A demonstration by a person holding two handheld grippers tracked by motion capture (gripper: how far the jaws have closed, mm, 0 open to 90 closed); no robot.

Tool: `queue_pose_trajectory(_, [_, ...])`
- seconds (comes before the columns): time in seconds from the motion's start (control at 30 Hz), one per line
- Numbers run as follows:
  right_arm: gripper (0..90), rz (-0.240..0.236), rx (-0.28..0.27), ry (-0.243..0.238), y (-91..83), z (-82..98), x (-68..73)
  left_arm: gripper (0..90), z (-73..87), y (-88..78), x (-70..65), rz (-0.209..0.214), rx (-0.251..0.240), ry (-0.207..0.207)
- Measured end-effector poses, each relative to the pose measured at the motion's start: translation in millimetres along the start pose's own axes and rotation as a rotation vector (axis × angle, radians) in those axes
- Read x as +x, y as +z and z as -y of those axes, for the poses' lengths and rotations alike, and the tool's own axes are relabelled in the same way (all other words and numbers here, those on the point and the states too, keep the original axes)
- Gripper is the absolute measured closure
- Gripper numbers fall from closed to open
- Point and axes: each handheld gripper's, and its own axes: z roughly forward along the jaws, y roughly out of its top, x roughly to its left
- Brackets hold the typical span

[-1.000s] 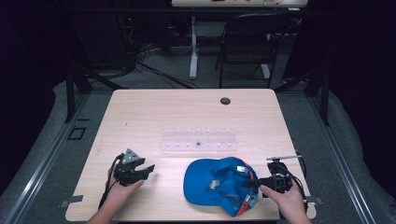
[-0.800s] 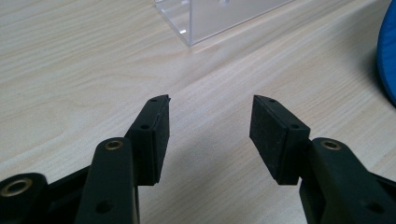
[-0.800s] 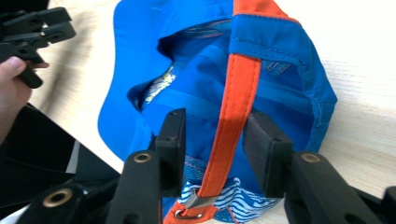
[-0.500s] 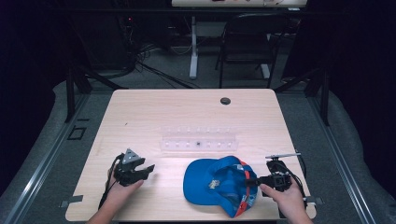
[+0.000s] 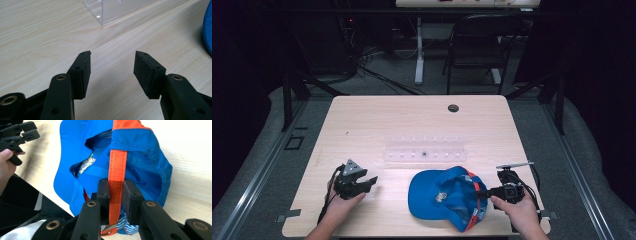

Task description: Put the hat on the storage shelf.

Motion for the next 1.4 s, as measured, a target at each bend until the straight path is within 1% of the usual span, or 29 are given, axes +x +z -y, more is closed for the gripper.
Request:
queue_pose_trajectory(0.03, [77.5, 0.007, 0.010, -0.006, -1.1, -1.0, -0.6, 47.9, 0.1, 0.2, -0.1, 0.000, 0.000, 0.000])
queue_pose_trajectory(0.07, [77.6, 0.014, 0.005, 0.004, -1.2, -1.7, -0.3, 47.9, 0.0, 0.4, -0.1, 0.001, 0.001, 0.003])
queue_pose_trajectory(0.2, [77.8, 0.038, 0.013, 0.028, -4.3, -6.9, -2.8, 48.0, 0.0, 0.3, -0.6, 0.002, 0.000, 0.001])
queue_pose_trajectory(0.27, [77.9, 0.042, 0.012, 0.029, -4.8, -7.8, -3.2, 48.0, 0.1, 0.3, -0.6, 0.002, 0.001, 0.001])
queue_pose_trajectory(0.3, [77.9, 0.053, 0.022, 0.031, -6.0, -9.2, -3.6, 48.0, 0.0, 0.3, -0.3, 0.002, 0.002, 0.005])
queue_pose_trajectory(0.37, [77.9, 0.055, 0.032, 0.030, -7.9, -11.4, -3.9, 48.0, 0.0, 0.4, -0.4, 0.002, 0.001, 0.004])
queue_pose_trajectory(0.4, [77.9, 0.056, 0.026, 0.034, -8.3, -12.3, -3.5, 48.0, 0.0, 0.4, -0.6, 0.002, 0.001, 0.004])
queue_pose_trajectory(0.47, [77.9, 0.059, 0.037, 0.045, -10.0, -15.5, -3.0, 48.0, 0.0, 0.4, -0.9, 0.002, 0.001, 0.002])
queue_pose_trajectory(0.5, [77.9, 0.068, 0.029, 0.053, -9.8, -16.0, -2.2, 48.0, 0.0, 0.4, -0.9, 0.002, 0.001, 0.002])
queue_pose_trajectory(0.53, [77.9, 0.068, 0.033, 0.053, -10.6, -17.5, -2.5, 48.0, 0.0, 0.5, -0.9, 0.002, 0.001, 0.002])
queue_pose_trajectory(0.57, [78.0, 0.072, 0.035, 0.063, -11.2, -18.8, -2.0, 48.0, 0.0, 0.4, -0.9, 0.002, 0.002, 0.002])
queue_pose_trajectory(0.6, [77.9, 0.082, 0.053, 0.053, -13.6, -21.8, -2.6, 48.0, 0.1, 0.4, -0.8, 0.002, 0.003, 0.003])
queue_pose_trajectory(0.77, [77.9, 0.085, 0.061, 0.068, -19.0, -28.8, -2.8, 48.0, 0.1, 0.5, -1.0, 0.002, 0.003, 0.003])
queue_pose_trajectory(0.87, [78.0, 0.093, 0.072, 0.066, -25.3, -36.1, 0.1, 48.0, 0.0, 0.6, -1.1, 0.002, 0.004, 0.009])
queue_pose_trajectory(0.9, [78.0, 0.093, 0.072, 0.066, -25.3, -36.1, 0.1, 48.0, 0.0, 0.6, -1.1, 0.002, 0.004, 0.009])
queue_pose_trajectory(0.93, [78.0, 0.096, 0.077, 0.058, -26.5, -37.6, 0.6, 48.0, 0.0, 0.7, -1.1, 0.003, 0.004, 0.008])
queue_pose_trajectory(0.97, [78.0, 0.102, 0.065, 0.065, -27.5, -39.2, 3.1, 48.0, 0.0, 0.9, -1.3, 0.002, 0.003, 0.007])
queue_pose_trajectory(1.03, [78.0, 0.104, 0.067, 0.059, -30.3, -42.6, 5.7, 48.0, 0.1, 1.1, -1.4, 0.003, 0.004, 0.003])
queue_pose_trajectory(1.07, [78.0, 0.108, 0.071, 0.046, -32.3, -45.4, 7.8, 48.0, 0.1, 1.1, -1.1, 0.002, 0.006, 0.008])
queue_pose_trajectory(1.17, [78.0, 0.118, 0.082, 0.034, -34.5, -47.7, 9.7, 48.0, 0.2, 1.2, -1.5, 0.003, 0.004, 0.004])
queue_pose_trajectory(1.2, [78.0, 0.123, 0.069, 0.041, -35.1, -49.1, 11.8, 48.1, 0.2, 1.2, -1.5, 0.003, 0.004, 0.005])
queue_pose_trajectory(1.3, [78.0, 0.123, 0.070, 0.037, -38.0, -52.0, 13.1, 48.1, 0.2, 1.2, -1.7, 0.004, 0.005, 0.004])
queue_pose_trajectory(1.33, [78.0, 0.129, 0.082, 0.031, -41.3, -55.2, 14.7, 48.1, 0.2, 1.3, -1.8, 0.004, 0.004, 0.003])
queue_pose_trajectory(1.37, [78.0, 0.129, 0.082, 0.031, -41.3, -55.2, 14.7, 48.1, 0.3, 1.3, -1.9, 0.004, 0.004, 0.003])
queue_pose_trajectory(1.4, [78.0, 0.130, 0.087, 0.016, -44.0, -57.5, 16.0, 48.2, 0.3, 1.5, -2.1, 0.005, 0.003, 0.003])
